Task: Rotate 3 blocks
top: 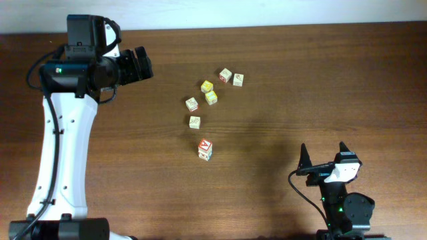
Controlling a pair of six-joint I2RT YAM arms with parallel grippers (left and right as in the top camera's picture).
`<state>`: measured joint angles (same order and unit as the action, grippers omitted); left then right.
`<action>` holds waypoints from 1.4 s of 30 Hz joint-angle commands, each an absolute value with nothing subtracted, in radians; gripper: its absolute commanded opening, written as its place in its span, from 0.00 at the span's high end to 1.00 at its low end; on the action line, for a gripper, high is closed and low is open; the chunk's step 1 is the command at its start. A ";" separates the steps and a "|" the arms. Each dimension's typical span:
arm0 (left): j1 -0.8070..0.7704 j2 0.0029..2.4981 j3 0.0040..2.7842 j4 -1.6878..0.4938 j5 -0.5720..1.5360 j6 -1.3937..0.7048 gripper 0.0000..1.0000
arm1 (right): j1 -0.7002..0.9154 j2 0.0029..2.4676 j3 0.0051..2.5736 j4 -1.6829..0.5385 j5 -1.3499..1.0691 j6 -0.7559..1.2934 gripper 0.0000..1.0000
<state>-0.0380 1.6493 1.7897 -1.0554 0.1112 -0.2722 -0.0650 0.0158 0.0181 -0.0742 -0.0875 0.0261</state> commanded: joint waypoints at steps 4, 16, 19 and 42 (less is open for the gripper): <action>-0.036 1.650 1.797 -1.057 0.104 -0.260 0.01 | -0.073 0.003 0.006 -0.071 -0.075 0.030 0.02; -0.035 1.263 1.414 -0.730 0.031 0.041 0.01 | -0.073 0.003 0.006 -0.071 -0.075 0.030 0.02; -0.009 1.056 1.076 -0.509 0.038 0.100 0.01 | -0.073 0.003 0.006 -0.071 -0.075 0.030 0.02; 0.049 0.005 0.009 -0.077 -0.068 0.369 0.01 | -0.073 0.003 0.006 -0.071 -0.075 0.030 0.02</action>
<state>0.0463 0.0166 0.0120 -0.0746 -0.0643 0.3527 -0.0658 0.0101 0.0147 -0.0715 -0.0799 0.0265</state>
